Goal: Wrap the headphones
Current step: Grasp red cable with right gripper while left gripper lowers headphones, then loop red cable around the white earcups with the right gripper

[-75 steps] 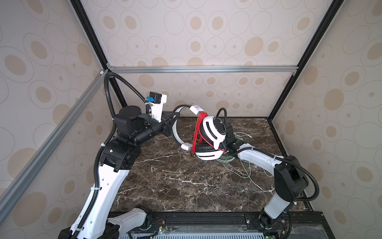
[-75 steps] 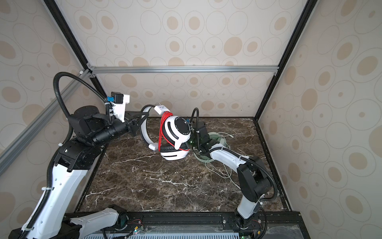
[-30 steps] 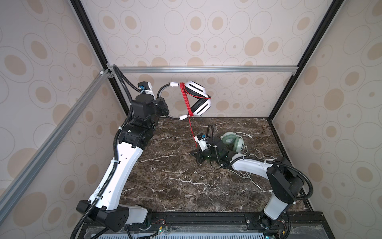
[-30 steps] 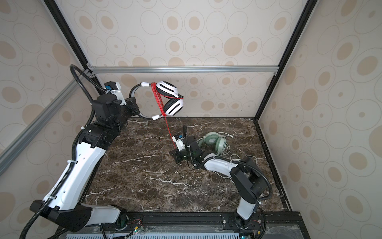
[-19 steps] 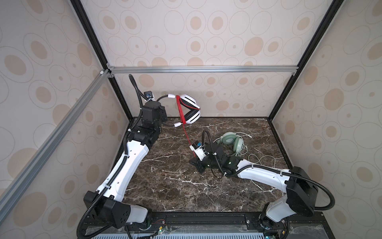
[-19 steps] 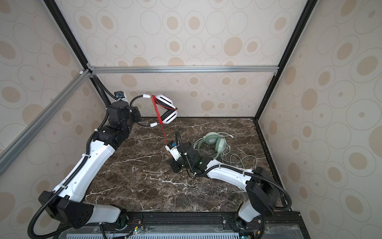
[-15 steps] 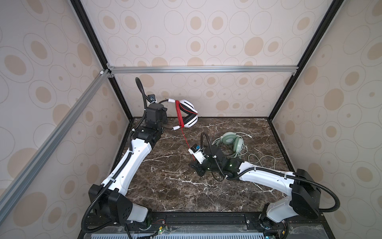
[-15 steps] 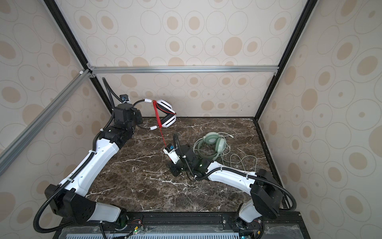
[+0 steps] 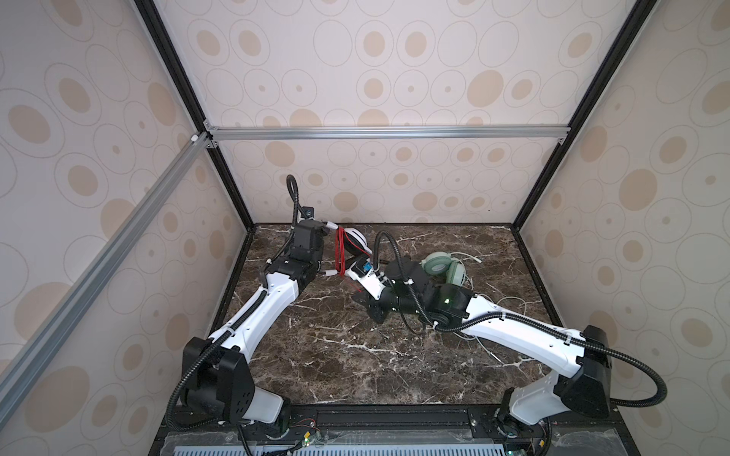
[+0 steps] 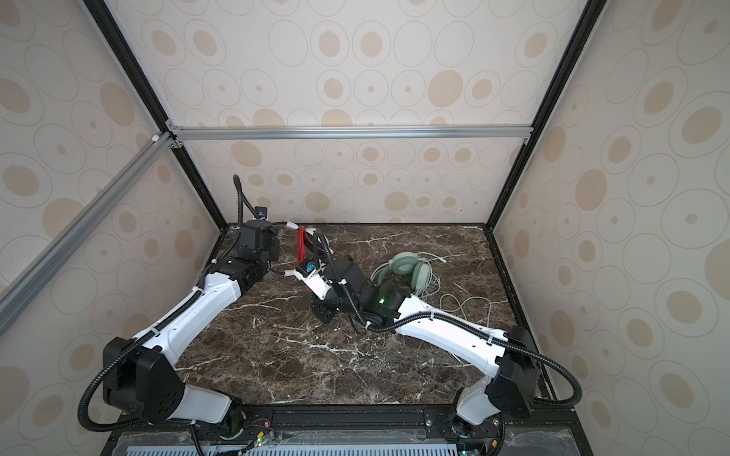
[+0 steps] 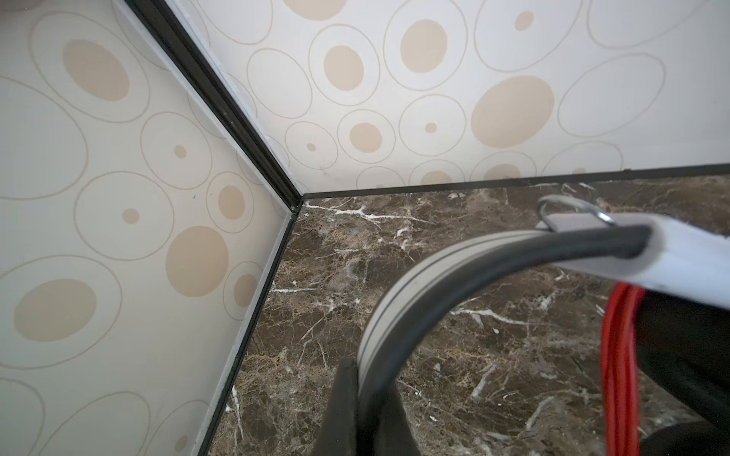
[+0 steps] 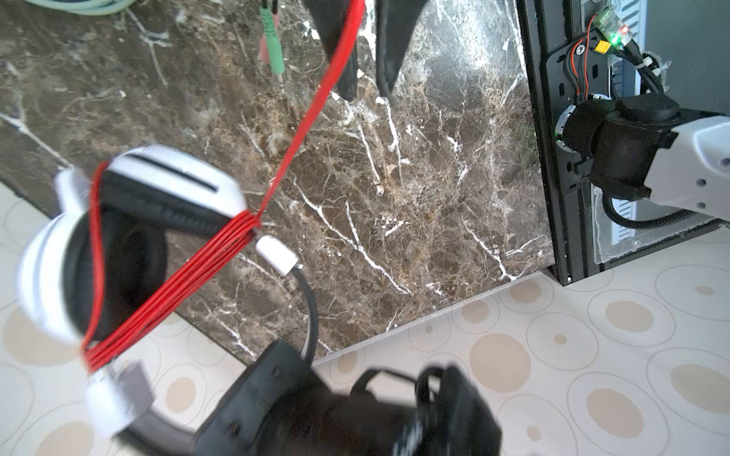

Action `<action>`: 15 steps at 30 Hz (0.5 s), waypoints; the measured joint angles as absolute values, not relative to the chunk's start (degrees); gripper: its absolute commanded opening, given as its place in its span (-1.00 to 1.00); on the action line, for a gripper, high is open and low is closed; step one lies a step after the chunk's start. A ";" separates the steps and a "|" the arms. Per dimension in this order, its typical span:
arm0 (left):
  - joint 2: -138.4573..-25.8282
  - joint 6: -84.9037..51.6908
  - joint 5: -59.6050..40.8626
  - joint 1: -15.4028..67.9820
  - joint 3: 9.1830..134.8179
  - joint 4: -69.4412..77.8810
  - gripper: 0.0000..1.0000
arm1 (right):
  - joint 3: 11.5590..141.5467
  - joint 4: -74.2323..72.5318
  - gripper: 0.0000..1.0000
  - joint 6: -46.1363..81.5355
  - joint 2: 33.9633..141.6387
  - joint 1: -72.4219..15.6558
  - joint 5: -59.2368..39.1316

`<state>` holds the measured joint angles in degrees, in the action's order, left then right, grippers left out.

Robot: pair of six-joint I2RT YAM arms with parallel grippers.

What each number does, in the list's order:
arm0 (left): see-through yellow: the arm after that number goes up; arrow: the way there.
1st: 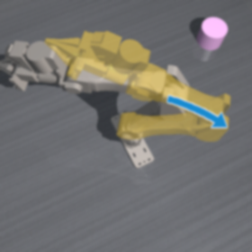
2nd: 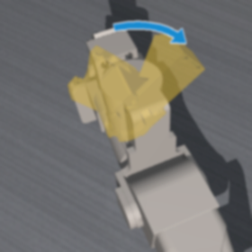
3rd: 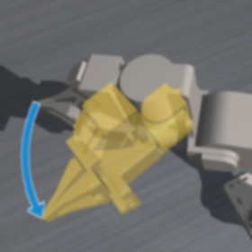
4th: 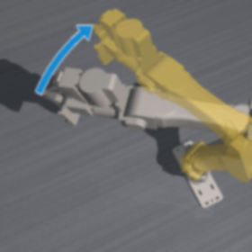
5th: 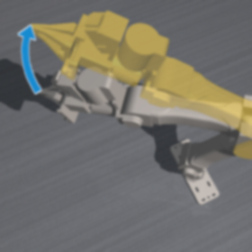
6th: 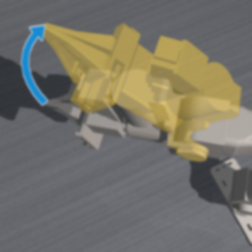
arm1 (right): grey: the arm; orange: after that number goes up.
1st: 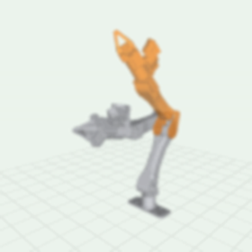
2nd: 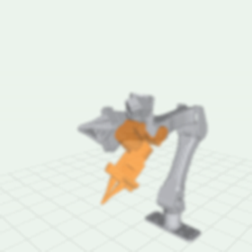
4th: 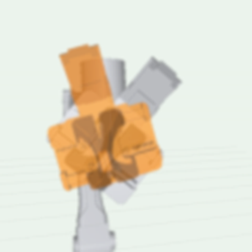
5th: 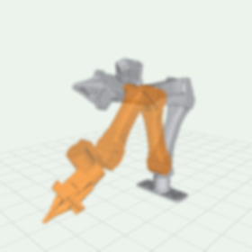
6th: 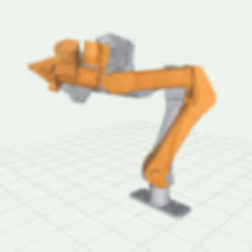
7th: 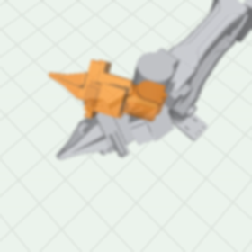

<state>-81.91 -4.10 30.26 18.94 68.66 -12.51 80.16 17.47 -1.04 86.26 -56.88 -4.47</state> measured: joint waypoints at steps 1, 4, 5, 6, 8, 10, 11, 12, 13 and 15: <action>-81.28 -3.46 29.93 19.44 67.40 -12.47 -1.00 | 82.08 18.74 -1.00 -1.65 86.89 -55.81 -4.75; -78.59 -1.89 29.06 20.82 64.05 -12.88 -1.00 | 86.91 22.81 -1.00 -3.51 89.19 -52.40 -5.58; -77.43 -1.45 28.53 21.26 63.07 -13.17 -1.00 | 88.55 24.40 -1.00 -4.40 90.15 -51.27 -5.69; -76.27 -1.08 27.99 21.52 62.22 -13.72 -1.00 | 90.15 25.85 -1.00 -5.39 91.13 -50.35 -5.76; -73.65 -0.25 26.41 21.61 60.42 -14.72 -1.00 | 92.92 28.51 -1.00 -7.35 92.77 -49.17 -5.76; -70.89 0.54 23.92 21.61 58.76 -15.84 -1.00 | 95.88 31.29 -1.00 -9.19 94.50 -48.40 -5.76; -69.36 0.99 22.15 21.58 58.08 -16.58 -1.00 | 97.62 32.77 -1.00 -10.00 95.57 -48.03 -5.72; -68.07 1.43 20.40 21.58 57.76 -17.41 -1.00 | 99.50 34.28 -1.00 -10.70 96.71 -47.77 -5.56; -67.11 1.83 18.57 21.61 57.60 -18.11 -1.00 | 101.38 35.68 -1.00 -11.25 97.91 -47.51 -5.52; -65.21 2.50 13.85 21.67 57.41 -19.33 -1.00 | 104.90 37.85 -0.98 -12.05 100.33 -46.92 -5.34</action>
